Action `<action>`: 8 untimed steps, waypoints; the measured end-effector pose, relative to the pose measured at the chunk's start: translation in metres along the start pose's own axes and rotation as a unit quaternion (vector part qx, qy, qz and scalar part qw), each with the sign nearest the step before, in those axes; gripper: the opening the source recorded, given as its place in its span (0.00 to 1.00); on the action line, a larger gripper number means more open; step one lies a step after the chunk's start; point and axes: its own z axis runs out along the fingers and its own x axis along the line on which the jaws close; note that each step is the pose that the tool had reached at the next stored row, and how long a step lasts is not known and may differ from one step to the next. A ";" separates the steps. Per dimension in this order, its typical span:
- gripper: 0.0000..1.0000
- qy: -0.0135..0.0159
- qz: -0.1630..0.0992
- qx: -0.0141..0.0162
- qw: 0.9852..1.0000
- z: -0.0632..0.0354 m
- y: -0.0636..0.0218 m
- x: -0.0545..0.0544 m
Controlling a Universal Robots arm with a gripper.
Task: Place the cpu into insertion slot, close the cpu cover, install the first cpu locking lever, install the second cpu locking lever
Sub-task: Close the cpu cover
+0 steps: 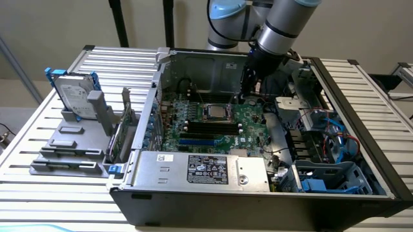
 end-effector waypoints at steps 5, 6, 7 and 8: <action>0.11 0.000 0.000 0.012 1.000 0.0028 -0.0110 0.000; 0.11 0.000 0.000 0.014 1.000 0.0037 -0.0137 0.000; 0.11 0.000 0.000 0.015 1.000 0.0049 -0.0167 0.000; 0.11 0.000 0.000 0.016 1.000 0.0062 -0.0201 0.000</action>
